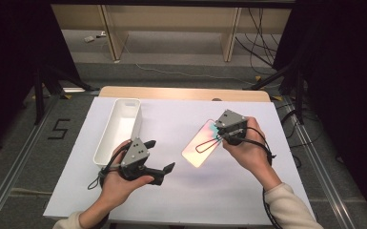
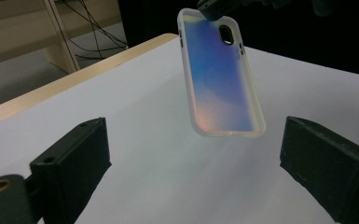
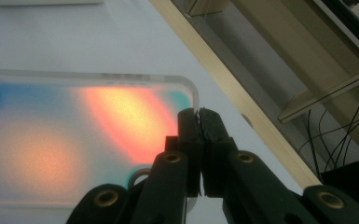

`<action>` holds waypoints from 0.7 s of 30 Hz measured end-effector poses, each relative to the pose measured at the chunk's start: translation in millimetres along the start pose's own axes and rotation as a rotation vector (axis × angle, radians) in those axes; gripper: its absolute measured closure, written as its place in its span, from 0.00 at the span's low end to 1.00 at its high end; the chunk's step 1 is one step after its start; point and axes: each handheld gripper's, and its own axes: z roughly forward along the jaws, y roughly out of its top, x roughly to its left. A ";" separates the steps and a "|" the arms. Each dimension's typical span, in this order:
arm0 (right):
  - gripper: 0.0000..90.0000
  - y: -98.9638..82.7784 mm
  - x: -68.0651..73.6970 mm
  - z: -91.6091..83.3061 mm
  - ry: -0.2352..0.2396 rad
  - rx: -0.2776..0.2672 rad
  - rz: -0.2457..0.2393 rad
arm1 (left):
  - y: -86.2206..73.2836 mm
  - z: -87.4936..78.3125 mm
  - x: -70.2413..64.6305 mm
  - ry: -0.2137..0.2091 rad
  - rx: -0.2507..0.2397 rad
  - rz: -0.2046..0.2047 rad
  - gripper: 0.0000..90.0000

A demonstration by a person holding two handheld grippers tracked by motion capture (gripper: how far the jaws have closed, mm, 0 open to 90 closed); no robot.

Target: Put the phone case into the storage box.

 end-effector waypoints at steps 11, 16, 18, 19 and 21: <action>0.99 15.3 16.1 -1.9 0.011 -0.035 -0.033 | 13.0 27.9 -6.7 0.016 0.053 0.024 0.17; 0.99 17.9 19.1 -3.4 0.013 -0.043 -0.045 | 18.7 38.9 -6.0 0.018 0.067 0.018 0.24; 0.99 19.3 21.2 -4.2 0.011 -0.048 -0.051 | 21.0 44.3 -6.4 0.029 0.073 0.003 0.34; 0.99 19.3 21.2 -4.2 0.011 -0.048 -0.051 | 21.0 44.3 -6.4 0.029 0.073 0.003 0.38; 0.99 20.1 23.9 -4.1 0.012 -0.047 -0.056 | 23.4 48.2 -7.1 0.047 0.080 0.009 0.43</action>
